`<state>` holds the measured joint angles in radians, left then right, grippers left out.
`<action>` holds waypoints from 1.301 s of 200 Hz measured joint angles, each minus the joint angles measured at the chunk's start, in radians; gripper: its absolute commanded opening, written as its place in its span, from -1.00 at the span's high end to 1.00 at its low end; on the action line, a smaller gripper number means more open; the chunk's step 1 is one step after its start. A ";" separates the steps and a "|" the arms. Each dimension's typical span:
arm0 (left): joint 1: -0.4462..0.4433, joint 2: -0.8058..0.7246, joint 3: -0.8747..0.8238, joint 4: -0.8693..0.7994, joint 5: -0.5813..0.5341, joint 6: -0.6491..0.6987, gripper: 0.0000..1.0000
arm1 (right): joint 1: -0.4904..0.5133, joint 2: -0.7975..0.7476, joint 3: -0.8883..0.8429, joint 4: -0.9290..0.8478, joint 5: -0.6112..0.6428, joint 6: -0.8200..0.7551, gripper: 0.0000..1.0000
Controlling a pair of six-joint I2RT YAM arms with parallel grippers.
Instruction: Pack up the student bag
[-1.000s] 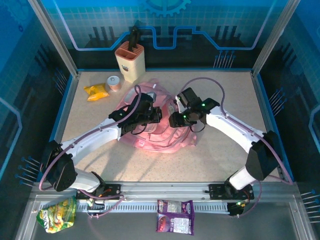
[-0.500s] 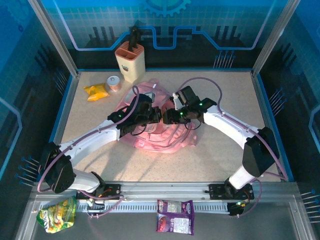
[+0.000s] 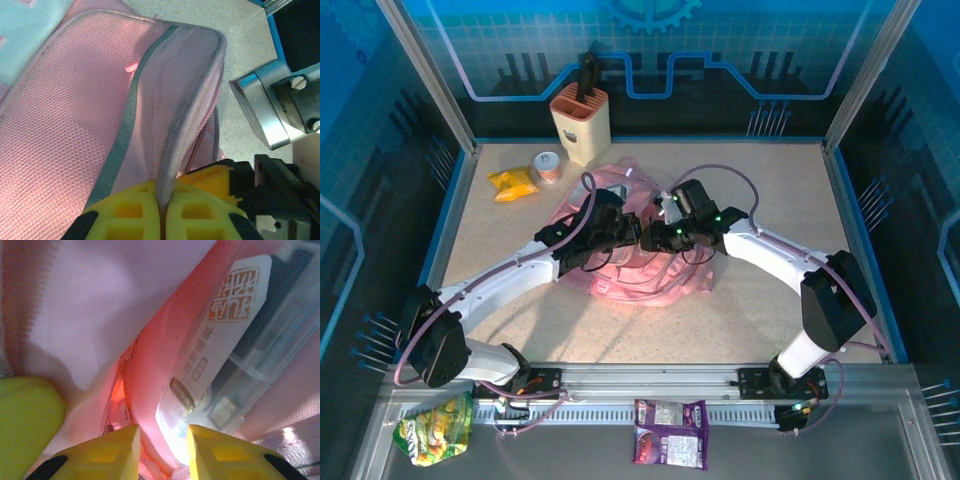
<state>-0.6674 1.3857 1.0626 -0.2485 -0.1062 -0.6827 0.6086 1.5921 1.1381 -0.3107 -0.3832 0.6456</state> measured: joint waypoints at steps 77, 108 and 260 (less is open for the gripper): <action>-0.013 -0.008 -0.027 0.037 -0.001 -0.026 1.00 | 0.000 -0.101 -0.065 0.018 0.146 -0.022 0.62; -0.014 -0.008 -0.028 0.037 -0.002 -0.027 1.00 | 0.013 -0.020 -0.035 0.004 0.174 -0.031 0.74; -0.031 -0.088 -0.084 0.098 0.059 -0.080 -0.15 | 0.045 -0.354 -0.224 0.016 0.271 -0.137 -0.03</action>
<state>-0.6987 1.2980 0.9787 -0.1501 -0.0471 -0.7624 0.6537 1.2385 0.9146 -0.2951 -0.1120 0.5087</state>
